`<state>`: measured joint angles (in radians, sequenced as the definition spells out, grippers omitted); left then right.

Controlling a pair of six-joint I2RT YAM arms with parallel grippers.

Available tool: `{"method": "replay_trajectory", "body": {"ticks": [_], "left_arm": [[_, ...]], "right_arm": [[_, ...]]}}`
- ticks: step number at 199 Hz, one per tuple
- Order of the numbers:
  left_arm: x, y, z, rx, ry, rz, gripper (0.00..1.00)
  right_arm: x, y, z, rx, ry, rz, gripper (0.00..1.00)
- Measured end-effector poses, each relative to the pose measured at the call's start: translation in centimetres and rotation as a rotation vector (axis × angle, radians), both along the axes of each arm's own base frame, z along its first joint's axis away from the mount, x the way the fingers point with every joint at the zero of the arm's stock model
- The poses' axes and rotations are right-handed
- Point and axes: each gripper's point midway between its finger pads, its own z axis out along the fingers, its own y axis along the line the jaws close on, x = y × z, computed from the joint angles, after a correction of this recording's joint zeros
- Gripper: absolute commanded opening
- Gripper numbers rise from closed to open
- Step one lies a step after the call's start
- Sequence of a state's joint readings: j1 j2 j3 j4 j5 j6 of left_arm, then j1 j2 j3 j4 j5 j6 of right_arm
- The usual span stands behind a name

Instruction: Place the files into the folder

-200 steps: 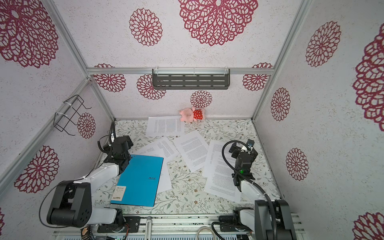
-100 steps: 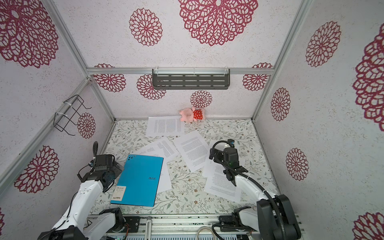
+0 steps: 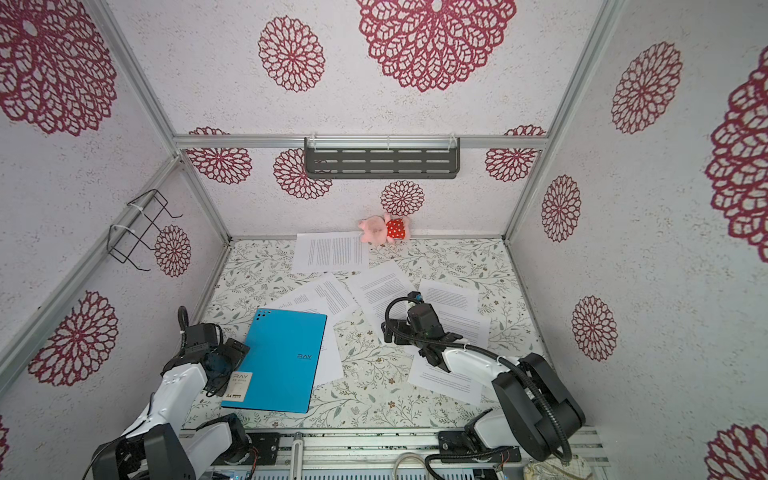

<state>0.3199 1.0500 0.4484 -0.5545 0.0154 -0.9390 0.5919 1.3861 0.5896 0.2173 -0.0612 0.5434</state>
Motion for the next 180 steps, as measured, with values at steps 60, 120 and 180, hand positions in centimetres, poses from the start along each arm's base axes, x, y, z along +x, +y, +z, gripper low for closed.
{"method": "replay_trajectory", "body": {"ticks": [60,120,180], "left_arm": [[2.9,-3.1,0.0,-0.070,-0.073,-0.131,0.99],[5.9,-11.6,0.7,-0.182,-0.148,-0.398,0.99],[7.9,-19.7,3.0,-0.238,-0.150,-0.694,0.99]], "right_arm": [[0.2,1.4,0.4,0.033,0.012,0.045,0.99],[0.1,1.8,0.7,0.037,0.026,0.064,0.99],[0.9,2.6,0.5,0.038,0.057,0.087,0.97]]}}
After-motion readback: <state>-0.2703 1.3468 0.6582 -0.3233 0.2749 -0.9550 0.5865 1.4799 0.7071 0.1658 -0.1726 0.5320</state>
